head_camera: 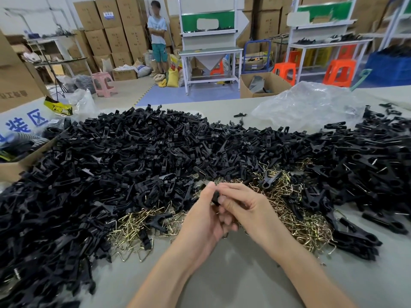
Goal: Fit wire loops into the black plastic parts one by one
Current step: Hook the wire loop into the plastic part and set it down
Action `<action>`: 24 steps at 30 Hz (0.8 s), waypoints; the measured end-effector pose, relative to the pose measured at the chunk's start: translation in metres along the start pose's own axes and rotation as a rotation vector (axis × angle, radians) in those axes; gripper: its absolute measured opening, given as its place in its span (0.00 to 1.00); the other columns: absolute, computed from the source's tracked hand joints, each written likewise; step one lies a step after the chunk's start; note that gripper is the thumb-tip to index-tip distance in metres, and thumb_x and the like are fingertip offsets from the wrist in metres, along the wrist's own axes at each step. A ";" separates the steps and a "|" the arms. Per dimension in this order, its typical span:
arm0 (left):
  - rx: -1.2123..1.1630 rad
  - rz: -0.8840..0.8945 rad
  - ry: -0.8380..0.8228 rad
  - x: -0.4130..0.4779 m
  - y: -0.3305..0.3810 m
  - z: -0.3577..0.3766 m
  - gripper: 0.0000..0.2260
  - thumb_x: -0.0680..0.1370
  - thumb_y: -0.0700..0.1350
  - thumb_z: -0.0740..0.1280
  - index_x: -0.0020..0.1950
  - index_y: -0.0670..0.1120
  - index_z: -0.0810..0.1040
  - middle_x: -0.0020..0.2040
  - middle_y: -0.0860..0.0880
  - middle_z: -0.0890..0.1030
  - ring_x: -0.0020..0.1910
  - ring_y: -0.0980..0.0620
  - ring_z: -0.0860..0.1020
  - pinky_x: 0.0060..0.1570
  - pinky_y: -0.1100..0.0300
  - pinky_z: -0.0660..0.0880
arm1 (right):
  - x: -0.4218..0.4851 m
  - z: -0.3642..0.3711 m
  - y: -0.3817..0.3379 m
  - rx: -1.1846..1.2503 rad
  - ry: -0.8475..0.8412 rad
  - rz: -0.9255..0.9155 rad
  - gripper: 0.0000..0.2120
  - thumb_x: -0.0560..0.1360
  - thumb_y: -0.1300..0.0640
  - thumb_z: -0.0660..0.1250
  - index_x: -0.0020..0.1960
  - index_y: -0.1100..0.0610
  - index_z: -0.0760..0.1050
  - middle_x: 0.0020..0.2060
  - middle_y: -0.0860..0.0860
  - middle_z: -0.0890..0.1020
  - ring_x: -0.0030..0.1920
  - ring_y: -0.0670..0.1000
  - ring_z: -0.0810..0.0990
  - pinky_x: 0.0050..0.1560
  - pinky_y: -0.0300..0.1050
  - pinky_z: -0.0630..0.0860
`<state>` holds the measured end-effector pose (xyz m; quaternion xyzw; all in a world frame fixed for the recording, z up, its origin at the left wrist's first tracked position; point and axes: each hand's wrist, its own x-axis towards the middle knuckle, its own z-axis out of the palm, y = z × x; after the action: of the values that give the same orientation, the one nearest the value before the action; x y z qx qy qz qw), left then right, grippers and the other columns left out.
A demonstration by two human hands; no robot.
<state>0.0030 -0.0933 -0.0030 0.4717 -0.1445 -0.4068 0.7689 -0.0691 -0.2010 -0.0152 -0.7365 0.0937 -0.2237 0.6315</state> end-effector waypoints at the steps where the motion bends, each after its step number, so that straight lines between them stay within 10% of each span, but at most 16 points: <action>1: 0.010 0.029 0.001 0.000 0.000 -0.001 0.21 0.78 0.57 0.62 0.55 0.40 0.80 0.33 0.46 0.75 0.29 0.53 0.73 0.32 0.59 0.77 | 0.000 0.000 -0.001 -0.010 -0.033 0.001 0.19 0.79 0.56 0.70 0.67 0.39 0.78 0.57 0.40 0.83 0.45 0.43 0.84 0.39 0.36 0.78; 9: 0.109 0.149 0.033 0.000 0.001 -0.005 0.15 0.81 0.52 0.62 0.43 0.44 0.81 0.40 0.44 0.81 0.37 0.52 0.79 0.36 0.62 0.77 | 0.000 0.004 -0.005 0.076 -0.108 0.109 0.22 0.79 0.55 0.69 0.73 0.48 0.73 0.59 0.40 0.84 0.60 0.40 0.81 0.59 0.41 0.80; 24: 0.051 0.099 -0.052 0.000 0.003 -0.014 0.09 0.84 0.45 0.61 0.52 0.41 0.78 0.44 0.45 0.84 0.46 0.51 0.84 0.46 0.61 0.79 | -0.001 0.002 -0.008 0.095 -0.137 0.104 0.23 0.80 0.61 0.68 0.74 0.50 0.71 0.56 0.44 0.85 0.57 0.45 0.83 0.57 0.39 0.80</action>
<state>0.0125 -0.0841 -0.0073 0.4725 -0.1979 -0.3765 0.7719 -0.0696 -0.1973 -0.0082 -0.7134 0.0777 -0.1436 0.6815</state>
